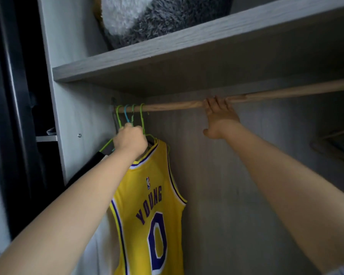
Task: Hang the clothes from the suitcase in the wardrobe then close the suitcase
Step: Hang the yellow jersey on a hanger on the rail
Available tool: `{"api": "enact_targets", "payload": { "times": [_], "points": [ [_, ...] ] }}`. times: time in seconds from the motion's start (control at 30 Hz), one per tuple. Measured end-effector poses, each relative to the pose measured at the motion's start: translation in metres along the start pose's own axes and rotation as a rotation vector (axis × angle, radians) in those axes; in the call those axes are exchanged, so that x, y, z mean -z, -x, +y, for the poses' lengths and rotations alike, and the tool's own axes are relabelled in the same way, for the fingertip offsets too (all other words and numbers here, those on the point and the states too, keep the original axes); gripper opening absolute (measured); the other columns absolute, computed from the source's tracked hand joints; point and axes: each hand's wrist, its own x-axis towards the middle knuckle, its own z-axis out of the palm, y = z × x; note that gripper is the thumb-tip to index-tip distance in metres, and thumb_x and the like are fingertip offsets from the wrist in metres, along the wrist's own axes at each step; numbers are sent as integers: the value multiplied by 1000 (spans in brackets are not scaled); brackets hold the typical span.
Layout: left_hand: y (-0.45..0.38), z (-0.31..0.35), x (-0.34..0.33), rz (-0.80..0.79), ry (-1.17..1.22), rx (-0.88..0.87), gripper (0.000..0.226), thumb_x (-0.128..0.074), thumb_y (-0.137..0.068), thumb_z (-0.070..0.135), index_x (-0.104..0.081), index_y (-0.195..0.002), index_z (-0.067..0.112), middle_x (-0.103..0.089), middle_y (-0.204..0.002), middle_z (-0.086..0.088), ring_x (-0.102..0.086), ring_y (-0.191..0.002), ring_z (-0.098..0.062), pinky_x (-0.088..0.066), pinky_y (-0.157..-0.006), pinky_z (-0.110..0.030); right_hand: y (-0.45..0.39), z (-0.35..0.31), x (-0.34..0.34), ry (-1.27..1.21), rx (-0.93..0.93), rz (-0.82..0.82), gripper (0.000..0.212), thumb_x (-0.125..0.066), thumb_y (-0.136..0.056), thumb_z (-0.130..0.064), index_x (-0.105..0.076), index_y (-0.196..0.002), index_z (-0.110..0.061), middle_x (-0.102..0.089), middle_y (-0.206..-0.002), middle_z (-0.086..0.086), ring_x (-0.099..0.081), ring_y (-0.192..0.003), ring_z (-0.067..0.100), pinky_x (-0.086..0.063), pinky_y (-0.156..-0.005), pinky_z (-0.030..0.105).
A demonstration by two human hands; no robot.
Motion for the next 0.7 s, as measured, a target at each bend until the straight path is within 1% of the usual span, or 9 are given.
{"api": "enact_targets", "payload": {
  "times": [0.1, 0.17, 0.23, 0.27, 0.33, 0.43, 0.57, 0.7],
  "points": [
    [24, 8, 9, 11, -24, -97, 33, -39, -95, 17, -52, -123, 7, -41, -132, -16, -38, -123, -34, -40, -94, -43, 12, -6, -3, -150, 1, -63, 85, -52, -89, -35, 4, -148, -10, 15, -156, 6, 11, -144, 23, -1, -117, 35],
    [42, 9, 17, -1, -45, -142, 33, -40, -94, 15, -51, -125, 9, -42, -132, -15, -38, -123, -33, -40, -94, -42, 32, -19, -10, -209, 16, -92, 73, -44, -93, -36, -2, -148, -13, 11, -156, 6, 8, -144, 25, -4, -117, 38],
    [56, 9, 22, 2, -62, -174, 35, -41, -93, 14, -52, -126, 11, -46, -129, -14, -40, -122, -32, -41, -93, -40, 56, -32, -15, -230, 51, -86, 64, -35, -97, -37, -6, -148, -15, 7, -157, 5, 7, -144, 28, -4, -116, 39],
    [71, 9, 22, -22, -70, -185, 35, -41, -93, 14, -52, -126, 12, -47, -128, -14, -41, -122, -32, -40, -93, -40, 76, -39, -17, -247, 68, -99, 61, -33, -97, -38, -7, -148, -15, 5, -157, 4, 6, -144, 28, -5, -116, 40],
    [95, 11, 21, -42, -75, -212, 34, -41, -93, 13, -51, -126, 13, -47, -128, -14, -41, -122, -32, -39, -94, -41, 103, -48, -21, -270, 102, -101, 59, -33, -98, -38, -11, -148, -17, 2, -157, 1, 4, -145, 27, -6, -116, 41],
    [134, 14, 15, -100, -113, -271, 37, -42, -93, 13, -47, -130, 14, -45, -130, -13, -39, -124, -30, -38, -95, -40, 144, -57, -24, -248, 146, -132, 57, -33, -97, -37, -15, -147, -18, -4, -157, -1, -3, -145, 25, -11, -116, 42],
    [175, 9, 14, -150, -103, -260, 34, -41, -93, 13, -50, -126, 13, -48, -126, -13, -42, -122, -32, -40, -93, -40, 186, -60, -19, -249, 161, -182, 56, -34, -97, -38, -16, -147, -21, -9, -157, -2, -13, -143, 27, -21, -115, 42],
    [230, -6, 30, -218, -105, -213, 30, -41, -95, 19, -55, -120, 10, -48, -124, -15, -43, -118, -33, -40, -92, -40, 234, -70, -8, -361, 193, -179, 56, -38, -96, -35, -19, -147, -20, -22, -154, 2, -26, -138, 28, -32, -108, 41]
  ]
}}
